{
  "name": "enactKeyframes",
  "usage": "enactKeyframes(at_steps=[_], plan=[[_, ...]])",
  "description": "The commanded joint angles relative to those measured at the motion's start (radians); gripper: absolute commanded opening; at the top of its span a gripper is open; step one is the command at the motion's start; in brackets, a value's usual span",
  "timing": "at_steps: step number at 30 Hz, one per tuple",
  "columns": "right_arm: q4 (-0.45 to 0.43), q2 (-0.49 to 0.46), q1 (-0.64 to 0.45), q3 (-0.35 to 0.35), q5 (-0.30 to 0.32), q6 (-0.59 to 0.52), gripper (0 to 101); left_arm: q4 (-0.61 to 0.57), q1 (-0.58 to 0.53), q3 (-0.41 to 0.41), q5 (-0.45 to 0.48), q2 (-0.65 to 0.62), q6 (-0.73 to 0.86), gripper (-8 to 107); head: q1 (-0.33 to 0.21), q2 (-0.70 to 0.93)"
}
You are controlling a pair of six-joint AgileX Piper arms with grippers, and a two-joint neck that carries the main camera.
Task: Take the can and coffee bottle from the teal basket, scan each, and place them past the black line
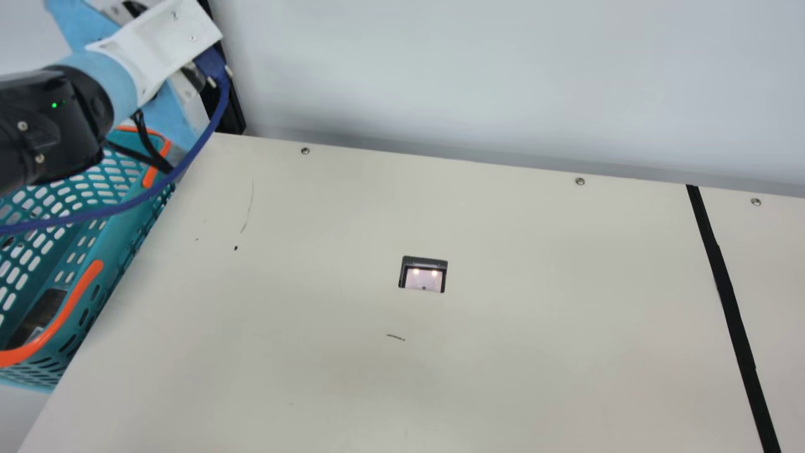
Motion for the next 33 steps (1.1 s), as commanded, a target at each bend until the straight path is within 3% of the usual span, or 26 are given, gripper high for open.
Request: enactKeyframes(at_steps=[1, 7, 10, 14, 17, 21, 26, 33], plan=[[0.0, 0.0, 0.0, 0.0, 0.0, 0.0, 101, -0.145, -0.003, 0.015, 0.026, -0.009, 0.119, 10, -0.002, -0.007], [0.0, 0.0, 0.0, 0.0, 0.0, 0.0, 101, -0.517, -0.007, -0.002, 0.12, -0.022, 0.438, 10, -0.002, -0.007], [0.0, 0.0, 0.0, 0.0, 0.0, 0.0, 101, -0.803, -0.009, -0.046, 0.203, -0.025, 0.659, 10, -0.002, -0.007], [0.0, 0.0, 0.0, 0.0, 0.0, 0.0, 101, -1.218, 0.01, -0.157, 0.396, -0.032, 0.962, 10, -0.002, -0.007], [0.0, 0.0, 0.0, 0.0, 0.0, 0.0, 101, -1.438, 0.067, -0.279, 0.599, -0.014, 1.099, 10, -0.002, -0.007], [0.0, 0.0, 0.0, 0.0, 0.0, 0.0, 101, -1.568, 0.174, -0.412, 0.838, 0.043, 1.121, 10, -0.002, -0.007], [0.0, 0.0, 0.0, 0.0, 0.0, 0.0, 101, -1.666, 0.242, -0.328, 0.853, 0.088, 1.085, 10, -0.002, -0.007], [0.0, 0.0, 0.0, 0.0, 0.0, 0.0, 101, -1.842, 0.21, -0.217, 0.853, 0.088, 1.102, 10, -0.002, -0.007]])
